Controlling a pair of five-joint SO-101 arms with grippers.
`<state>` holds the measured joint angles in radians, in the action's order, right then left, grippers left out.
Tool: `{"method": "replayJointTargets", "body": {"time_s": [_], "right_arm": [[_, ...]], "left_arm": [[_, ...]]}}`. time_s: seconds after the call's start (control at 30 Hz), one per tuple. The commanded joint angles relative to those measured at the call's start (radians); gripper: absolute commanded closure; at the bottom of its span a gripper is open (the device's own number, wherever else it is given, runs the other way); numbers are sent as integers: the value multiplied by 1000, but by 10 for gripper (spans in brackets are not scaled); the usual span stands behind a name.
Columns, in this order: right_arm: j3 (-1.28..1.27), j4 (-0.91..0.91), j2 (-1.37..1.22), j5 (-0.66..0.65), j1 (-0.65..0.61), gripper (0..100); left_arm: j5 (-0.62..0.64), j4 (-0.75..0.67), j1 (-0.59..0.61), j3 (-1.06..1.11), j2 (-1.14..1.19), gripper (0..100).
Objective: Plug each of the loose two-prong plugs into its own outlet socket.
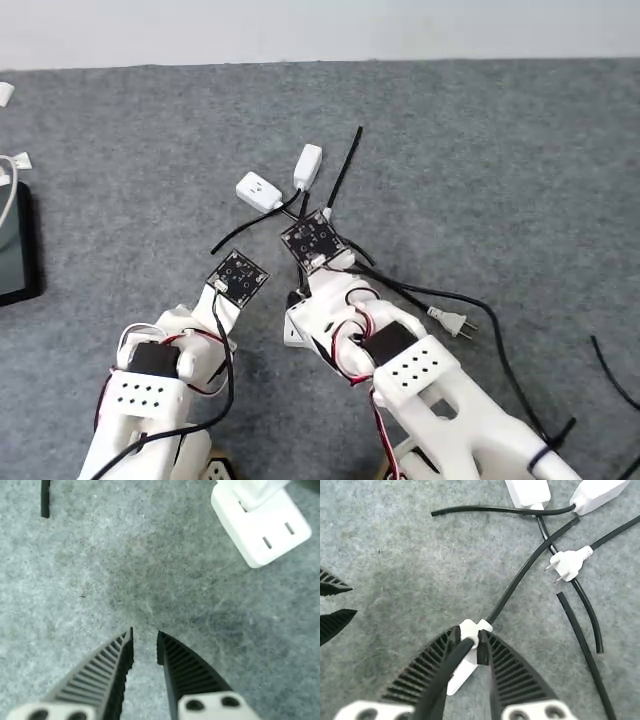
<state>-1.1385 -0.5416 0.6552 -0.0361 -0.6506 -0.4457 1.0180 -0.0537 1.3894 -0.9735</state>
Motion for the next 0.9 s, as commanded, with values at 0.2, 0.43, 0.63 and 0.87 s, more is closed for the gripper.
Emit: {"method": "replayJointTargets", "body": {"time_s": [0.2, 0.43, 0.63, 0.87], "right_arm": [[-52, -114, 12, -89, -10, 990], [-54, -119, 5, -152, -73, 990], [-28, -117, -61, -163, -101, 990], [37, -125, -65, 49, -102, 892]], "left_arm": [[0, 11, 5, -13, -14, 987], [0, 11, 5, -13, -14, 987], [0, 11, 5, -13, -14, 987], [0, 11, 5, -13, -14, 987]]}}
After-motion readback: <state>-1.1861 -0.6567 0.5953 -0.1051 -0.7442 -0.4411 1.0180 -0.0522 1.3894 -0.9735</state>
